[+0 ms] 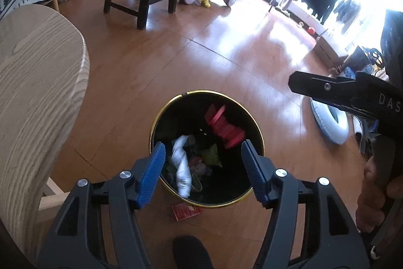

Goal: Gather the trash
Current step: 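Open both tools to drop the ribbon and wrapper into the bin, then move both open tools back over the table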

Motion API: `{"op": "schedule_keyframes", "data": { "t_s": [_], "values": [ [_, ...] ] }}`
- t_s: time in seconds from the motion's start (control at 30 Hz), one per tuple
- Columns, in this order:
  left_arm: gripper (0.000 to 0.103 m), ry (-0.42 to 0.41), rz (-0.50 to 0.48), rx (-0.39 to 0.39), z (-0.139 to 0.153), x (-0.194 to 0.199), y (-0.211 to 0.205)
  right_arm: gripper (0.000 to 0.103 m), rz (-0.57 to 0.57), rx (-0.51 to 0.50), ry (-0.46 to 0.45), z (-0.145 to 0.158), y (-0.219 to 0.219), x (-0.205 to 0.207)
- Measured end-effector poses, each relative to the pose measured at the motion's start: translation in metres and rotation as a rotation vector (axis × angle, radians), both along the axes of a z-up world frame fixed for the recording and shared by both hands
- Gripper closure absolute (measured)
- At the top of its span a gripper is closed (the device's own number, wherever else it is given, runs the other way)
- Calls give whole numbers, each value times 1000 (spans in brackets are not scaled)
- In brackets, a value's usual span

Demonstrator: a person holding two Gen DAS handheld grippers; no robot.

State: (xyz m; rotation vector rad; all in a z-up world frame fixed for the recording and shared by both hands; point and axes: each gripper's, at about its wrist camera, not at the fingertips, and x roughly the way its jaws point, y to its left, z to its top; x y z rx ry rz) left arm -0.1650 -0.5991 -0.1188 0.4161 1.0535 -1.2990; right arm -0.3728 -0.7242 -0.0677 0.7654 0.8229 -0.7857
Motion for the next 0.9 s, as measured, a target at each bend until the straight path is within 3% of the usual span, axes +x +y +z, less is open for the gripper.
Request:
{"op": "schedule_keyframes", "data": {
  "t_s": [0.23,0.5,0.67,0.9],
  "values": [
    [42,-6,8,-4,6,3,3,25,13,-1,1,0,0,4],
    [24,-43,40,-28,27,18,27,23,49,-13,-14,11,11,23],
    [18,-85,81,-52,51,41,58,23,130,-40,-37,30,33,62],
    [13,-124,207,-96,90,99,139,21,277,-59,-77,52,79,138]
  ]
}}
